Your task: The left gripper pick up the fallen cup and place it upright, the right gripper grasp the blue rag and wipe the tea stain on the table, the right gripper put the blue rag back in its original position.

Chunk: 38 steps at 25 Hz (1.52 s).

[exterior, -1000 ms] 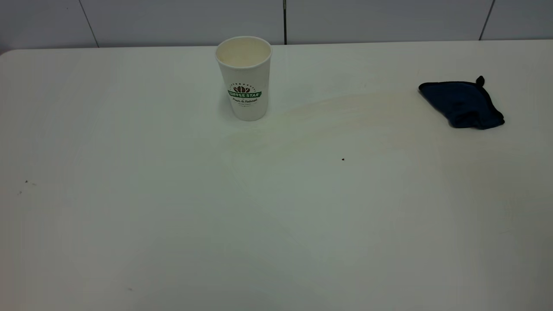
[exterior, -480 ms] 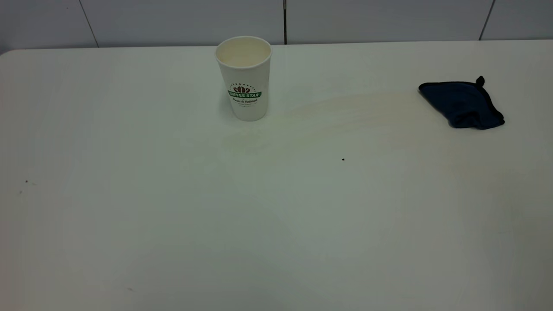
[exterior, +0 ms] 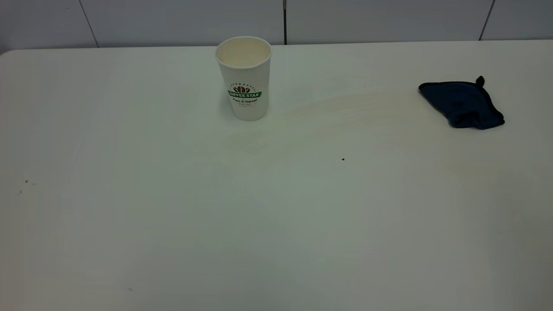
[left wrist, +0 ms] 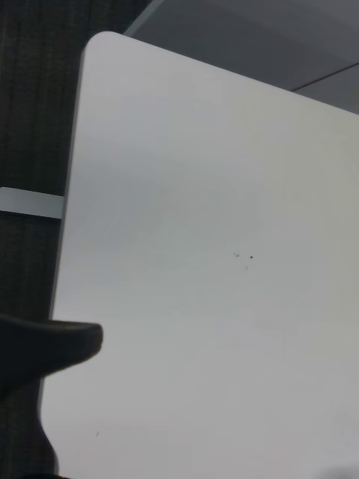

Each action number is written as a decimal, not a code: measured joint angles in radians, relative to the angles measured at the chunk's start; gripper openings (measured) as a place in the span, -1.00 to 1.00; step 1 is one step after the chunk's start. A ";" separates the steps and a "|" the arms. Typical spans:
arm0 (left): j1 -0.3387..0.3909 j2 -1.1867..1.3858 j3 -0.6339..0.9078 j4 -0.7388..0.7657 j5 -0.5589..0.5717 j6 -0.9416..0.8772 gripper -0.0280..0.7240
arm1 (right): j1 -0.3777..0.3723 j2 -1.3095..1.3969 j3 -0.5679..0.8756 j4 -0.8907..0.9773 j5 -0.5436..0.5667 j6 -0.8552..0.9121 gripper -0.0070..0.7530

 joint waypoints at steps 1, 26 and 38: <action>0.000 0.000 0.000 0.000 0.000 0.000 0.24 | 0.000 0.000 0.000 0.000 0.000 0.000 0.34; 0.000 0.000 0.000 0.000 0.000 0.001 0.24 | -0.244 -0.315 0.000 -0.015 0.008 0.008 -0.24; 0.000 0.000 0.000 0.000 0.000 0.000 0.24 | -0.252 -0.315 0.000 -0.015 0.008 0.008 -0.35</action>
